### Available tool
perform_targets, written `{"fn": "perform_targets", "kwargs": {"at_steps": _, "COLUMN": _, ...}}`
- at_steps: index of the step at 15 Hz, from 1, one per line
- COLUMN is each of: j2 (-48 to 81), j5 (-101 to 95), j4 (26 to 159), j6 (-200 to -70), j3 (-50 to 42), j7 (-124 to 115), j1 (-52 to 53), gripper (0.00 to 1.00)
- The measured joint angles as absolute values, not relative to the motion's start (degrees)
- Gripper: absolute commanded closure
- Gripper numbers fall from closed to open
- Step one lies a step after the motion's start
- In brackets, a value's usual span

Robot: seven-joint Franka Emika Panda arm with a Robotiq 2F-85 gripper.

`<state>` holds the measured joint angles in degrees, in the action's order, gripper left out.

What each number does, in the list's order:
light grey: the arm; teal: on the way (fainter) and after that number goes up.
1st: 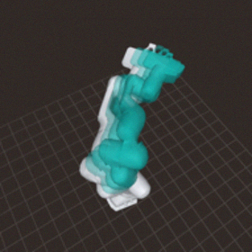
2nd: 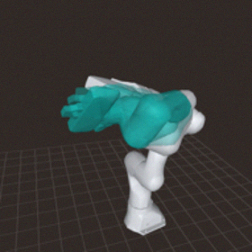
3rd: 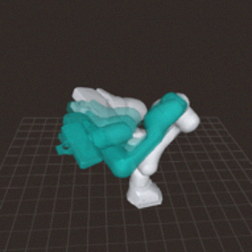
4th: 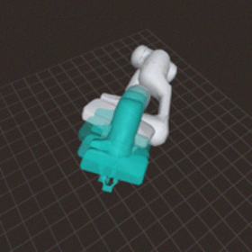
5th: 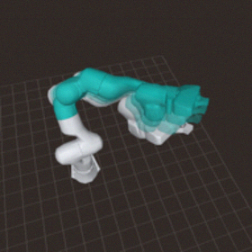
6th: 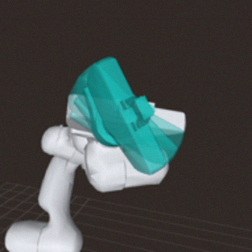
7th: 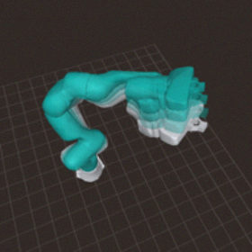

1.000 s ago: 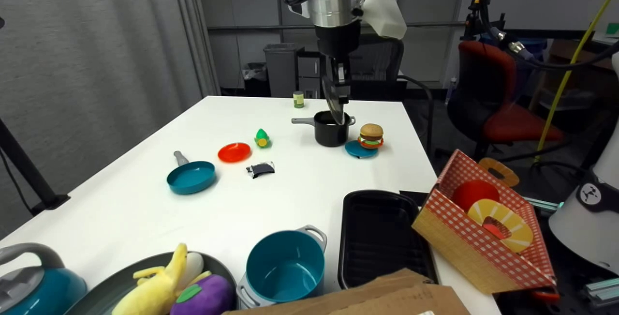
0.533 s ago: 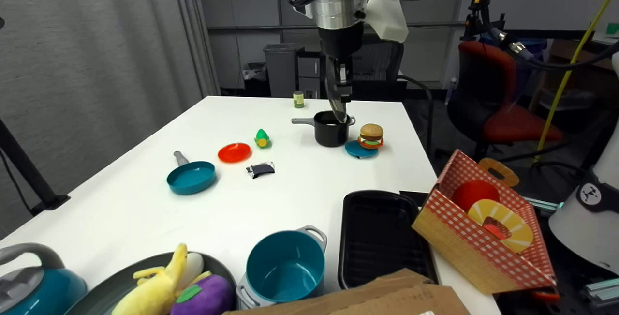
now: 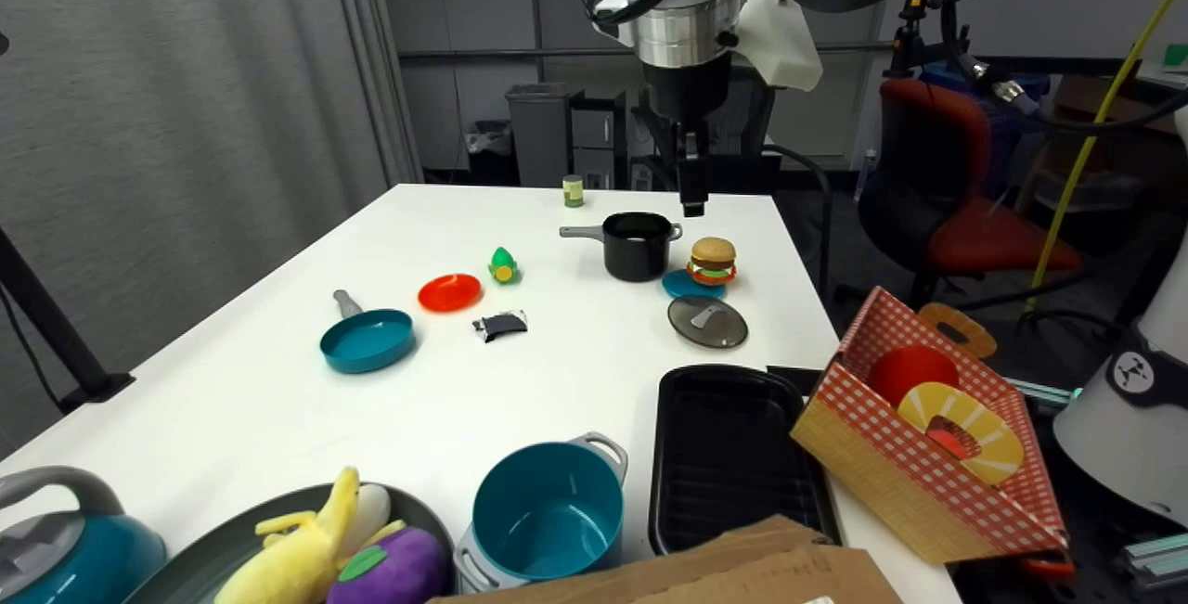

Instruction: Take the lid from the blue pot and place it on the table

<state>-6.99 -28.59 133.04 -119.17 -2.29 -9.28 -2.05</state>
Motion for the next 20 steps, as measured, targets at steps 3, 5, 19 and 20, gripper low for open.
{"fn": "perform_targets", "kwargs": {"at_steps": 3, "j2": -7.79, "j5": -28.59, "j4": 134.01, "j6": -119.17, "j3": -2.22, "j7": -9.30, "j1": -2.05, "gripper": 0.00}}
{"fn": "perform_targets", "kwargs": {"at_steps": 5, "j2": -8.21, "j5": -28.59, "j4": 134.43, "j6": -119.17, "j3": -2.15, "j7": -9.31, "j1": -2.05, "gripper": 0.00}}
{"fn": "perform_targets", "kwargs": {"at_steps": 19, "j2": -8.84, "j5": -28.63, "j4": 135.57, "j6": -119.17, "j3": -1.89, "j7": -9.44, "j1": -2.05, "gripper": 0.00}}
{"fn": "perform_targets", "kwargs": {"at_steps": 20, "j2": -8.84, "j5": -28.63, "j4": 135.57, "j6": -119.17, "j3": -1.89, "j7": -9.44, "j1": -2.05, "gripper": 0.00}}
